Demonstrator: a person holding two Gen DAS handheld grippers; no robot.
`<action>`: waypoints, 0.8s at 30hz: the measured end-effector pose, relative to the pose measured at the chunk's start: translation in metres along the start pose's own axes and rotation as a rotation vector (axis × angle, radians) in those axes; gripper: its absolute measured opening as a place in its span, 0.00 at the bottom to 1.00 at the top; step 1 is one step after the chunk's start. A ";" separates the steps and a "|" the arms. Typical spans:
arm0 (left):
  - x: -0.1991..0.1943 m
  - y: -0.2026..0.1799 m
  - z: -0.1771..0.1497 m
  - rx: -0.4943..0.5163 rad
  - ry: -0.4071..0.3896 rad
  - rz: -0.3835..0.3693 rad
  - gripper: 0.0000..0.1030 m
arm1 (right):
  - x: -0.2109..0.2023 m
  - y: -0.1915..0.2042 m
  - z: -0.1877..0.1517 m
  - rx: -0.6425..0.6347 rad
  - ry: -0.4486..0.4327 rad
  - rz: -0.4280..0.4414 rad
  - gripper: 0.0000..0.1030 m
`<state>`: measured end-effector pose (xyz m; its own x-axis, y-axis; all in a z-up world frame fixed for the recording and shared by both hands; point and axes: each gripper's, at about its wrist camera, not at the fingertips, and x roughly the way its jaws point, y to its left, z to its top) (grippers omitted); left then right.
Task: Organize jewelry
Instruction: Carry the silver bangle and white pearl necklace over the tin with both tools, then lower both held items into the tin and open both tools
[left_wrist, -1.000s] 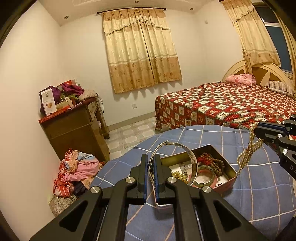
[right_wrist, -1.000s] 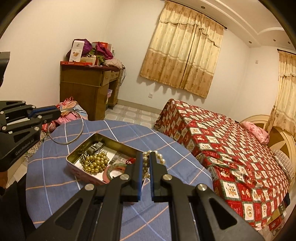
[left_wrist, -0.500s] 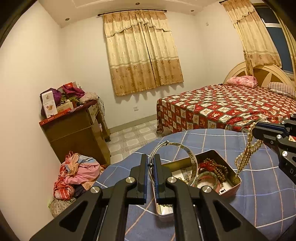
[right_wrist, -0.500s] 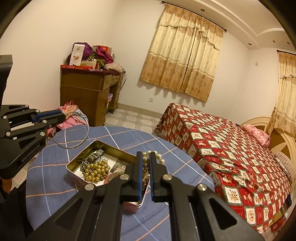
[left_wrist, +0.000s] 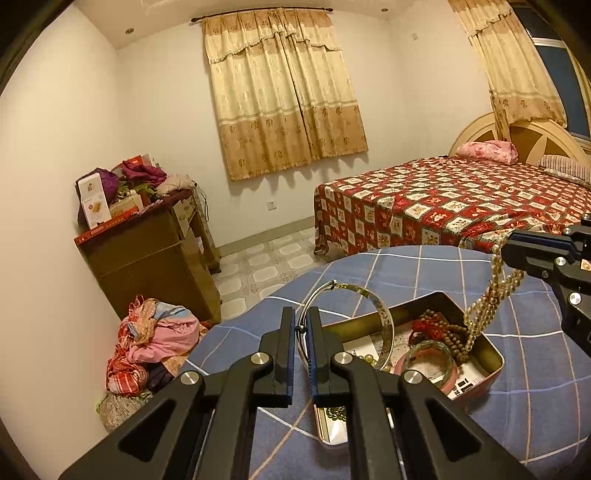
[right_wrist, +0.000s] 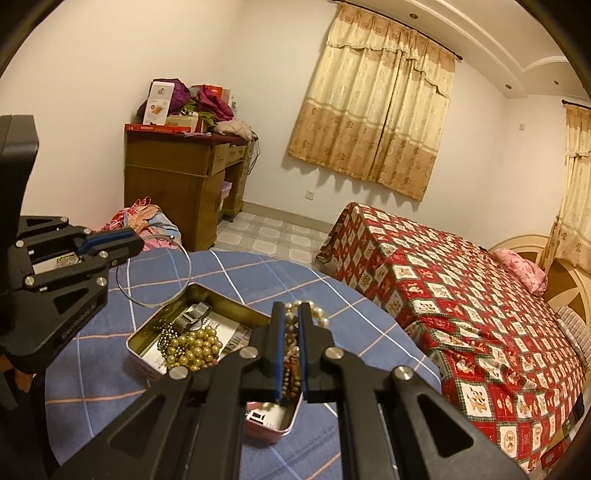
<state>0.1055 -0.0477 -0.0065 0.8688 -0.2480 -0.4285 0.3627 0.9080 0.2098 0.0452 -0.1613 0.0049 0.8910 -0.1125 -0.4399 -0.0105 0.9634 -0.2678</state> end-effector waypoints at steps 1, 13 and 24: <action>0.003 0.000 0.000 0.000 0.004 -0.002 0.04 | 0.003 0.001 0.000 -0.001 0.004 0.003 0.08; 0.033 -0.009 -0.007 0.014 0.064 -0.020 0.05 | 0.035 0.005 -0.002 0.006 0.056 0.018 0.08; 0.056 -0.015 -0.012 0.036 0.105 -0.024 0.05 | 0.058 0.009 -0.007 0.009 0.098 0.018 0.08</action>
<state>0.1452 -0.0713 -0.0440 0.8204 -0.2309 -0.5231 0.3962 0.8892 0.2288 0.0939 -0.1605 -0.0288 0.8422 -0.1175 -0.5262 -0.0218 0.9678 -0.2510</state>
